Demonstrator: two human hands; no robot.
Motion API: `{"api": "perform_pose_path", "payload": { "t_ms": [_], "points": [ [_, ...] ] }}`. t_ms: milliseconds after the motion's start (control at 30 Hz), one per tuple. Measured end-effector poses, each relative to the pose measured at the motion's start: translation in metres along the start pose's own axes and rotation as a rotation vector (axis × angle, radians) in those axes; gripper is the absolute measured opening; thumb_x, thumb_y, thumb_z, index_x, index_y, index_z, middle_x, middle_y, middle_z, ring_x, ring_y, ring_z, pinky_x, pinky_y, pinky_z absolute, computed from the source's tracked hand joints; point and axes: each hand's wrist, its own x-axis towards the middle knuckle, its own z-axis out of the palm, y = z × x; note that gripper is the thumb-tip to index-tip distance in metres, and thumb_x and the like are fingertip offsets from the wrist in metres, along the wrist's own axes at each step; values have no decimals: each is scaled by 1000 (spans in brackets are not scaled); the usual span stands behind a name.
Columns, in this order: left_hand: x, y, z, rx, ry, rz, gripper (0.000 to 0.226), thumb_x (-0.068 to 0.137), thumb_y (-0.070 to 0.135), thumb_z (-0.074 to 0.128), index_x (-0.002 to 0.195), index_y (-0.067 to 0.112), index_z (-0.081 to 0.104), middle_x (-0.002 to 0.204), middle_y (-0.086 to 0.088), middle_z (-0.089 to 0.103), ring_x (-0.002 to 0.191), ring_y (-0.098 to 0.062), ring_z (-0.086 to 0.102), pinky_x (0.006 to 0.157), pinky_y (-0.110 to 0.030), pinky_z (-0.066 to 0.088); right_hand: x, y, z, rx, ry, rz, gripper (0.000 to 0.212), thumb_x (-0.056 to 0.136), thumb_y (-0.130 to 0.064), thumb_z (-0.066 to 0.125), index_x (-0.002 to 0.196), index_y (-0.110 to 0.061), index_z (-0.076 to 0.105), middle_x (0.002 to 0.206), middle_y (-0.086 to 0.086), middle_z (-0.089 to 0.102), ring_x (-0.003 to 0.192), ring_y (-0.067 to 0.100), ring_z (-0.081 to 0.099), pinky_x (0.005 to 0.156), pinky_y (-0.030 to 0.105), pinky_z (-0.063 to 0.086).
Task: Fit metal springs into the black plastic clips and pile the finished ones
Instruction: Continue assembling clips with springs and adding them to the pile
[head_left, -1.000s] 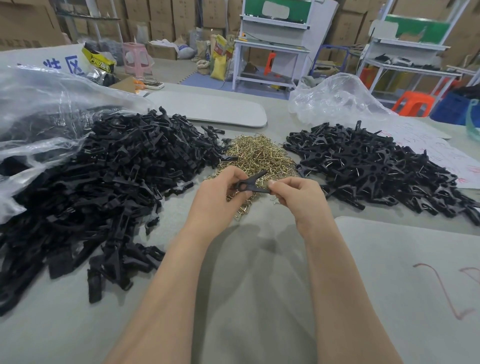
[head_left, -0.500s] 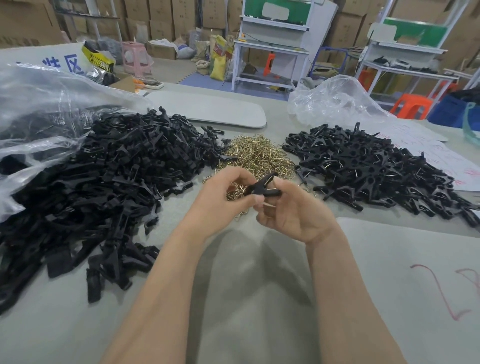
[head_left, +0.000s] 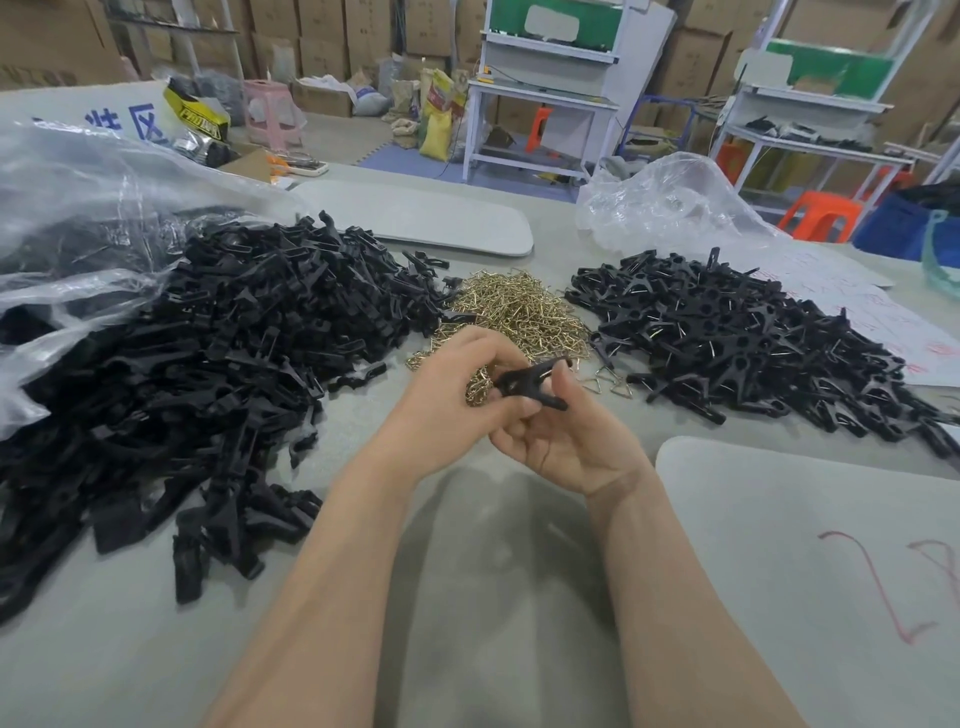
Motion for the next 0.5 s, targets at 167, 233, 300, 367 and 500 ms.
{"api": "perform_pose_path", "payload": {
  "t_ms": [167, 233, 300, 367, 500],
  "points": [
    [1, -1, -1, -12, -43, 3, 31, 77, 8, 75, 99, 28, 65, 99, 8, 65, 93, 0, 56, 86, -13, 40, 0, 1, -3, -78, 69, -53, 67, 34, -47, 95, 85, -8, 77, 86, 9, 71, 75, 16, 69, 69, 28, 59],
    [1, -2, -1, -10, -36, -11, 33, 77, 11, 76, 98, 32, 64, 99, 12, 66, 92, 5, 56, 85, -10, 39, 1, 1, -4, -105, 81, -60, 65, 34, -49, 95, 85, -11, 78, 87, 7, 72, 75, 15, 69, 68, 27, 58],
    [0, -3, 0, -4, -25, -31, 34, 77, 13, 76, 98, 35, 63, 99, 14, 67, 94, 4, 57, 88, -14, 40, 1, 2, -5, -115, 73, -59, 64, 35, -50, 94, 84, -13, 78, 88, 5, 72, 76, 15, 69, 69, 26, 58],
    [0, -4, 1, 1, -24, -46, 33, 77, 15, 77, 99, 35, 64, 99, 15, 68, 96, 1, 58, 89, -19, 42, 1, 2, -6, -122, 66, -53, 62, 37, -51, 94, 85, -13, 78, 88, 5, 73, 78, 14, 69, 69, 25, 57],
    [0, -4, 1, -24, -34, -66, 32, 76, 15, 77, 100, 34, 67, 98, 14, 69, 97, -2, 60, 91, -24, 45, 1, 2, -6, -126, 88, -49, 59, 37, -48, 94, 82, -13, 78, 84, 5, 72, 77, 14, 70, 67, 25, 57]
  ]
}}
